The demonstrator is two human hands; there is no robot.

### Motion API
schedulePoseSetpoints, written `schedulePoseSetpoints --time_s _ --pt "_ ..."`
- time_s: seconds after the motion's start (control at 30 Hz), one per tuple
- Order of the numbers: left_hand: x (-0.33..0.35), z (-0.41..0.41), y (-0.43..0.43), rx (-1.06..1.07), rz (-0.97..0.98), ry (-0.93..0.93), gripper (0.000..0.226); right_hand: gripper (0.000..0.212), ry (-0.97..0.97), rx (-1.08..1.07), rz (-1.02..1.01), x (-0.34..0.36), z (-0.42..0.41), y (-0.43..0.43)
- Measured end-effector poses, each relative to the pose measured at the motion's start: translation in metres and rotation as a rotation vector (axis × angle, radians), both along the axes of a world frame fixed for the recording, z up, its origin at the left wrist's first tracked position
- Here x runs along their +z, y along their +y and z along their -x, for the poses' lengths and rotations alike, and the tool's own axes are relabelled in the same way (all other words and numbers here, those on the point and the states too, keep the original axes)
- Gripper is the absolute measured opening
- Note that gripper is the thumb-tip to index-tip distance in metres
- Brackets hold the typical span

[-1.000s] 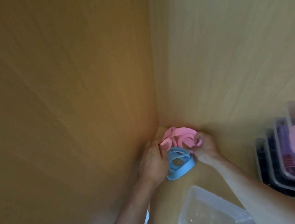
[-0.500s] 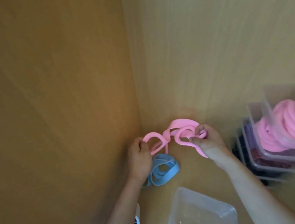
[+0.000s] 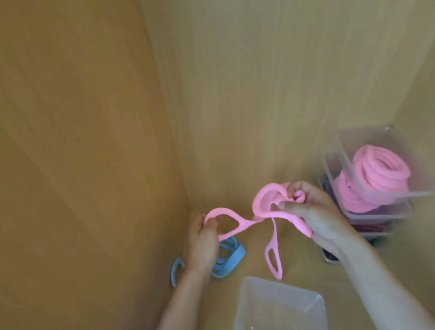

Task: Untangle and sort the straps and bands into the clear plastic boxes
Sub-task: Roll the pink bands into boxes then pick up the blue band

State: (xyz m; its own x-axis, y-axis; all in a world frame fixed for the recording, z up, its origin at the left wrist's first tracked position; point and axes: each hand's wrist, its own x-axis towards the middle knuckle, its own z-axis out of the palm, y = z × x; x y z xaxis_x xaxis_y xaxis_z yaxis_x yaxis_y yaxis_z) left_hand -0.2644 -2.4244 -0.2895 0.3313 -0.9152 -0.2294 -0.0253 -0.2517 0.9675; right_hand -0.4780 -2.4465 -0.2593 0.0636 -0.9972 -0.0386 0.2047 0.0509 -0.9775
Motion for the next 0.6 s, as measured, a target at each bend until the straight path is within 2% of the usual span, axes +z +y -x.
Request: schedulePoseSetpoints --time_s 0.13,0.2,0.37,0.53,0.6 --pt "0.010 0.010 0.010 -0.141 0.002 0.084 0.013 0.031 -0.040 0.013 0.000 0.010 0.006 0.016" --pt "0.013 0.016 0.012 -0.178 -0.002 0.145 0.016 0.037 -0.027 0.034 0.034 0.014 0.008 0.021" --pt "0.025 0.029 0.014 -0.235 -0.006 0.279 0.017 0.031 -0.042 0.095 0.075 0.026 0.008 0.035" --pt "0.036 0.040 0.014 -0.320 -0.030 0.402 0.040 0.025 -0.006 0.136 0.130 0.029 0.005 0.044" --pt "0.038 0.044 0.014 -0.324 -0.034 0.409 0.035 0.028 0.006 0.138 0.119 0.027 0.007 0.047"
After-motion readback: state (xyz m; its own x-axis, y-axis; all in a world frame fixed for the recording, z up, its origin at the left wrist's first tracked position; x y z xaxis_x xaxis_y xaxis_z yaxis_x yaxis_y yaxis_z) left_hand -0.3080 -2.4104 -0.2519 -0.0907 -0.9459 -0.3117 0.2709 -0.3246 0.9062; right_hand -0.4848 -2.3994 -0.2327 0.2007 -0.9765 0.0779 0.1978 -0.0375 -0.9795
